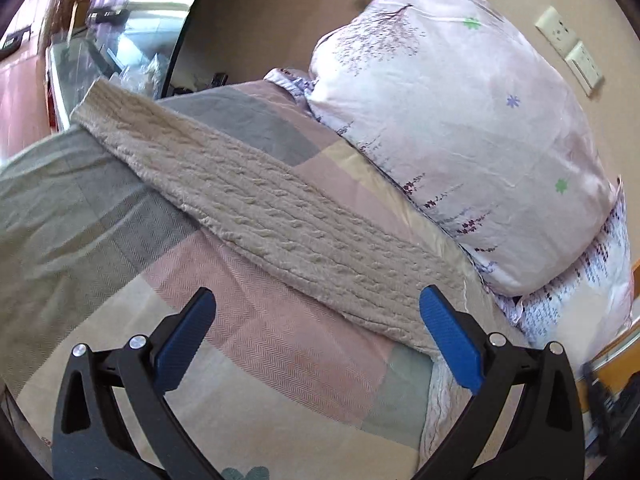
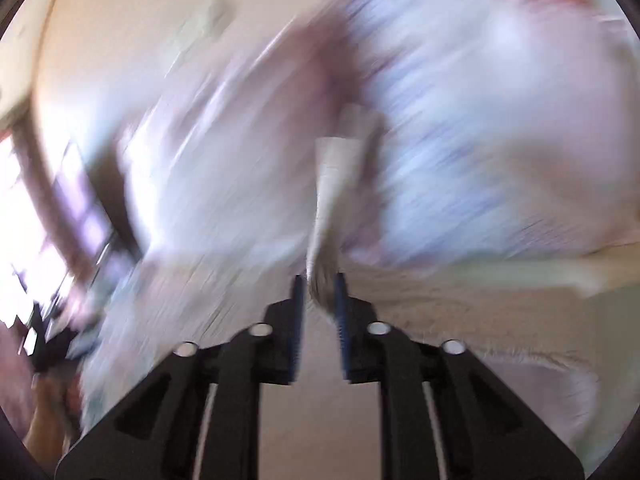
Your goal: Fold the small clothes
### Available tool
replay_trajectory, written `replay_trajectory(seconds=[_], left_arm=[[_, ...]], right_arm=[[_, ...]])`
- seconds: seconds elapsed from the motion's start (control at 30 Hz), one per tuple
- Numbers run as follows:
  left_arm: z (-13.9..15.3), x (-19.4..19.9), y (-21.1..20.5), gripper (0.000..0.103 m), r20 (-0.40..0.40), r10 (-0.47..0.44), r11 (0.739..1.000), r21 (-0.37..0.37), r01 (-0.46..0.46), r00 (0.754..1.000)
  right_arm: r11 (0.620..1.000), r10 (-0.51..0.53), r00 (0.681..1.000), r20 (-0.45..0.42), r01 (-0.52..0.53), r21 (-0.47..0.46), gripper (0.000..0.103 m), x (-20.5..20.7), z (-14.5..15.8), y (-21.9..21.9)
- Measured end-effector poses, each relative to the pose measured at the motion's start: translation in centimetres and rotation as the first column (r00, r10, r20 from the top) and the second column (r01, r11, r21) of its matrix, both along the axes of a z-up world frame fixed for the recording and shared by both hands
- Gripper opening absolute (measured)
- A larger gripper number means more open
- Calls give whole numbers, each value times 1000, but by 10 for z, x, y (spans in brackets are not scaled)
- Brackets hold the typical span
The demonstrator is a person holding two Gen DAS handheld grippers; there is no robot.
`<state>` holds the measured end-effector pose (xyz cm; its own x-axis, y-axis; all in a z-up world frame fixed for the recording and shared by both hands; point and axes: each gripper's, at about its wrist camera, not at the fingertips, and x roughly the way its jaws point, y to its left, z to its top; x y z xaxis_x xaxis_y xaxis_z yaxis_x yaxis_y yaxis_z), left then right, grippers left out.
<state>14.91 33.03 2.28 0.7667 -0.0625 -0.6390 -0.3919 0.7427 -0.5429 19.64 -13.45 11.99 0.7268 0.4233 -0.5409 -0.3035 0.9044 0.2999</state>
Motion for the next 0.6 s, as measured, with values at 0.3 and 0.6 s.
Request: replay_trajectory(seconds=[0.3,0.6], left_arm=[[-15,-2,63,86,6,157,980,-122,-155,988],[-28,9,147,46,-44,357,872,-343,-349,933]], right_arm=[[990,-105,990,-90,113,87,69,-11,-32,-38],[942,-311,946,-95,320,100,72,-64,-36,-129]])
